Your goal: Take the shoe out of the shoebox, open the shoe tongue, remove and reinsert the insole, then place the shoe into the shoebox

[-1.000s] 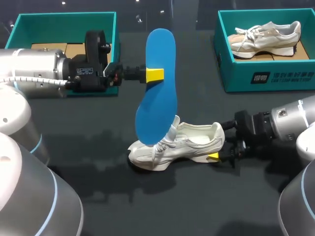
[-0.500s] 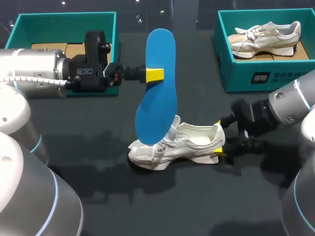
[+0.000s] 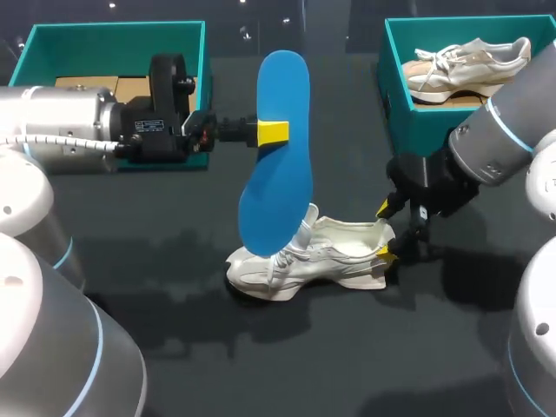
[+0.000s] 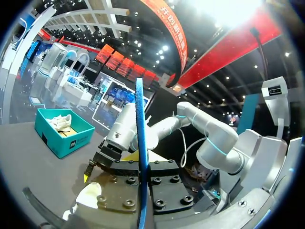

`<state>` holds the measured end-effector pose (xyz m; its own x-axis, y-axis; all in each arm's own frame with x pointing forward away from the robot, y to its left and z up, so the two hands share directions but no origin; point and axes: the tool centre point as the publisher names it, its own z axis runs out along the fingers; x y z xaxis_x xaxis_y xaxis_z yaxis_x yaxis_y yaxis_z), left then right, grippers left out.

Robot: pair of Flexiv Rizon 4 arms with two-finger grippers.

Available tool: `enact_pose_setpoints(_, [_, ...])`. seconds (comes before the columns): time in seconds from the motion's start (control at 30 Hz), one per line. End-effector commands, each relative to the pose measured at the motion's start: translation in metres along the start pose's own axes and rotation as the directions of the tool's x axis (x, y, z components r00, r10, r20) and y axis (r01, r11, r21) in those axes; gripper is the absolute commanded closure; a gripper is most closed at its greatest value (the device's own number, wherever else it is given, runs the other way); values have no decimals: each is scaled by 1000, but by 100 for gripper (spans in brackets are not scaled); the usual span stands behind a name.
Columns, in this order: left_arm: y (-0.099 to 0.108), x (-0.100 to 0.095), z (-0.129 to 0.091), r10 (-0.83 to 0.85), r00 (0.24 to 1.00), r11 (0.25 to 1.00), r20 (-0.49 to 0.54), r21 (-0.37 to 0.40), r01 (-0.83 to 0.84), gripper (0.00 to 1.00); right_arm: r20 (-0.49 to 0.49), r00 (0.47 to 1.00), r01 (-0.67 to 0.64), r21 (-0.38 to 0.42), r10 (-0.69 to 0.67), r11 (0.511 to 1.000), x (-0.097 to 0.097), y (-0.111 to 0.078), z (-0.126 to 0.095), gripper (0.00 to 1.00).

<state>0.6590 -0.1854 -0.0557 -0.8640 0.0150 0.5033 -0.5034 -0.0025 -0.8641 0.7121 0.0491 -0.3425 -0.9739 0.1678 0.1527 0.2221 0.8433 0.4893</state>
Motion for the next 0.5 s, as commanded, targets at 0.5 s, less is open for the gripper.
enact_pose_setpoints(0.5, [1,-1,2,1,1000,1000,0,2,-1,100,33,999,-29,152,24,988,3,9,-1,0])
